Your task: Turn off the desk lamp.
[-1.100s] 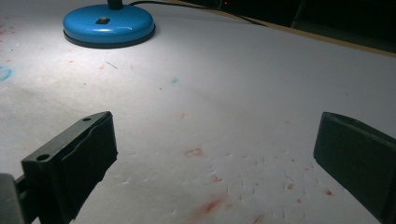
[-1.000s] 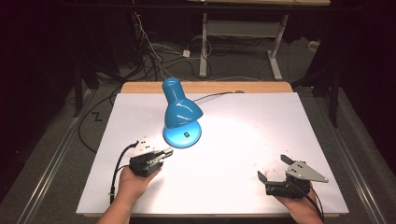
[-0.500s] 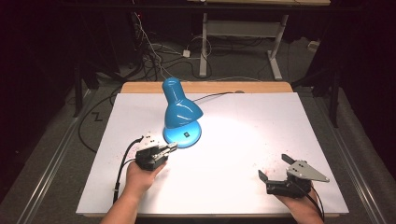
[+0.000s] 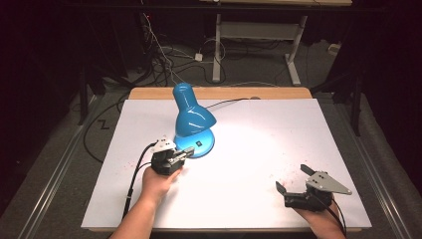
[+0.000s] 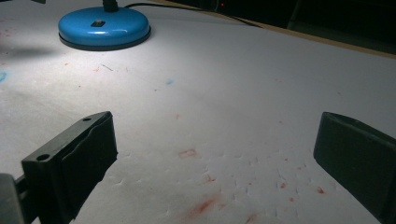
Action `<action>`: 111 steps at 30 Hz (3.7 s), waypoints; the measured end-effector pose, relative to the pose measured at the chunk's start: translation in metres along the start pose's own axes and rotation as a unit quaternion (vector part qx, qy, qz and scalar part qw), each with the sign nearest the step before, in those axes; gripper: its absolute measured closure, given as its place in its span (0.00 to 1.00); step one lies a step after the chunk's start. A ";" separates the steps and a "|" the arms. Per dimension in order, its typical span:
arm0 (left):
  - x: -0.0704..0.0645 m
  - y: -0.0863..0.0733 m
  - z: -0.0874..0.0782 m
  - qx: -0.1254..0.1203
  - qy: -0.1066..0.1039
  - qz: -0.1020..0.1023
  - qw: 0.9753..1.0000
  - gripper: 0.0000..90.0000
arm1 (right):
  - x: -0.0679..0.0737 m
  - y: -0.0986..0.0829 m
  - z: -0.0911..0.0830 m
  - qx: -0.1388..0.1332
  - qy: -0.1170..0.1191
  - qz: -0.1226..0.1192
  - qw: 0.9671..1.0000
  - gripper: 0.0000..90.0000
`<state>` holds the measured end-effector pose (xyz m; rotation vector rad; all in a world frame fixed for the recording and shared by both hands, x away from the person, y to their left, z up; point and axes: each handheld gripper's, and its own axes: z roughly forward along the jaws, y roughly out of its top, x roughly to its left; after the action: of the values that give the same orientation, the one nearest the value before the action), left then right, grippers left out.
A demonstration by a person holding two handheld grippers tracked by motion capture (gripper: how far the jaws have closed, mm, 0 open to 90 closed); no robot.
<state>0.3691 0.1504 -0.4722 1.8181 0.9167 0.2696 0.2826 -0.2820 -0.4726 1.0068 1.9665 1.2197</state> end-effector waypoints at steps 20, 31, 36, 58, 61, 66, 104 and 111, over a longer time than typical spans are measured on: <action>0.025 -0.003 0.023 0.017 0.006 -0.058 0.998 0.98 | -0.001 -0.001 0.000 0.001 0.000 -0.002 1.000 0.00; 0.034 0.007 0.035 0.013 -0.005 -0.078 0.997 0.98 | -0.001 -0.002 0.001 0.003 -0.001 0.002 1.000 0.00; 0.038 0.007 0.040 0.015 -0.019 -0.090 0.996 0.98 | -0.002 -0.004 0.001 0.003 0.000 0.002 1.000 0.00; 0.047 0.005 0.046 0.013 -0.033 -0.123 0.992 0.98 | 0.000 -0.002 0.001 0.002 0.000 -0.001 1.000 0.00; 0.048 0.005 0.047 0.013 -0.039 -0.127 0.991 0.98 | -0.001 -0.002 0.002 0.003 -0.001 -0.001 1.000 0.00; 0.048 0.005 0.047 0.011 -0.042 -0.124 0.991 0.98 | -0.001 -0.002 0.003 0.002 0.000 -0.001 1.000 0.00; 0.051 0.007 0.045 0.023 -0.027 -0.139 0.990 0.98 | -0.002 -0.004 0.001 0.005 -0.003 0.000 1.000 0.00; 0.051 0.007 0.028 0.025 -0.009 -0.123 0.992 0.98 | -0.004 -0.005 0.001 0.005 -0.006 0.005 1.000 0.00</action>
<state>0.4226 0.1650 -0.4900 1.7296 1.1308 0.0746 0.2841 -0.2864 -0.4769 1.0277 1.9618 1.2085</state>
